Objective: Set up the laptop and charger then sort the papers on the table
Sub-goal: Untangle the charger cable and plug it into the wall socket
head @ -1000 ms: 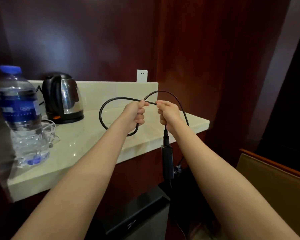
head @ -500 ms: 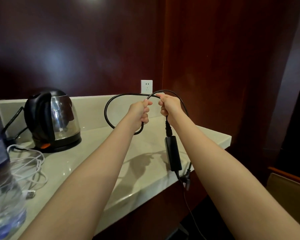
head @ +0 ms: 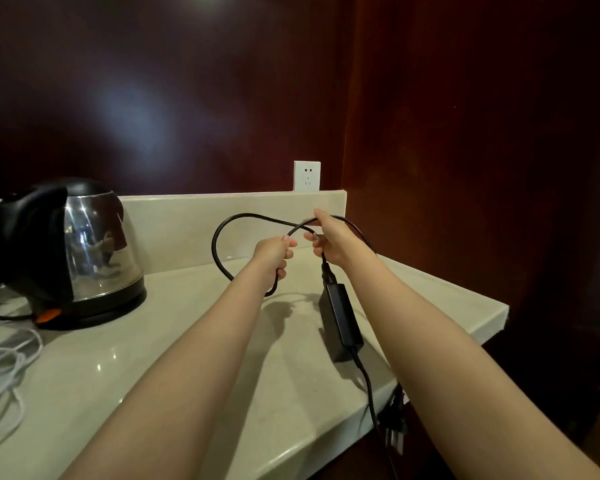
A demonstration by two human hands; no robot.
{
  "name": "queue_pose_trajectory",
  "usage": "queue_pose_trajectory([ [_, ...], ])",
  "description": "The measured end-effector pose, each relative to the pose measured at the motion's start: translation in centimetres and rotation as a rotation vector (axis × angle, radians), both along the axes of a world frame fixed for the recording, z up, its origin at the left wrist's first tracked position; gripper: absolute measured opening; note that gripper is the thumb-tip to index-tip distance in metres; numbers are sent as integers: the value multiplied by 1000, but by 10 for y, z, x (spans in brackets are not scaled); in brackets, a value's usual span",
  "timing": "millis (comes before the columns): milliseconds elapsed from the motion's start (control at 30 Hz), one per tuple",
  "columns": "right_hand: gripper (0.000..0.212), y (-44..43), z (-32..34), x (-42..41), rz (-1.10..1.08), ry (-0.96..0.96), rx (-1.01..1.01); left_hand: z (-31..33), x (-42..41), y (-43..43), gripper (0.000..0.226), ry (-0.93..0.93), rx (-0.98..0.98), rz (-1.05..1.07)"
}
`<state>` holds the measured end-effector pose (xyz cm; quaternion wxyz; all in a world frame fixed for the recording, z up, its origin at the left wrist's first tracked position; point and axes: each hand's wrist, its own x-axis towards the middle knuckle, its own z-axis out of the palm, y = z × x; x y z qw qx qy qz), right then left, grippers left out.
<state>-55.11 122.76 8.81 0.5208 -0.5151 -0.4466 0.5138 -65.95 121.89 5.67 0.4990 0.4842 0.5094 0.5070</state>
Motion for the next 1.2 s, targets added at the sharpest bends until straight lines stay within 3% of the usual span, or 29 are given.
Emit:
queue_pose_trajectory([
  [233, 40, 47, -33, 12, 52, -44, -97, -33, 14, 38, 29, 248, -112, 37],
  [500, 36, 74, -50, 19, 50, -91, -169, -52, 20, 66, 28, 314, -134, 72],
  [633, 21, 79, -41, 21, 30, 262, -140, -48, 24, 69, 16, 204, -148, 128],
  [767, 29, 80, -27, 27, 20, 573, -68, -44, 18, 69, 29, 94, -139, 173],
  [900, 34, 88, -9, 58, -35, 663, -8, -53, -5, 77, 23, 17, -192, 284],
  [1033, 40, 94, 6, 81, -84, 796, 6, -59, -11, 85, 34, -77, -245, 321],
  [1200, 30, 112, 16, 94, -189, 958, -28, -58, -6, 94, 33, -273, -270, 467],
])
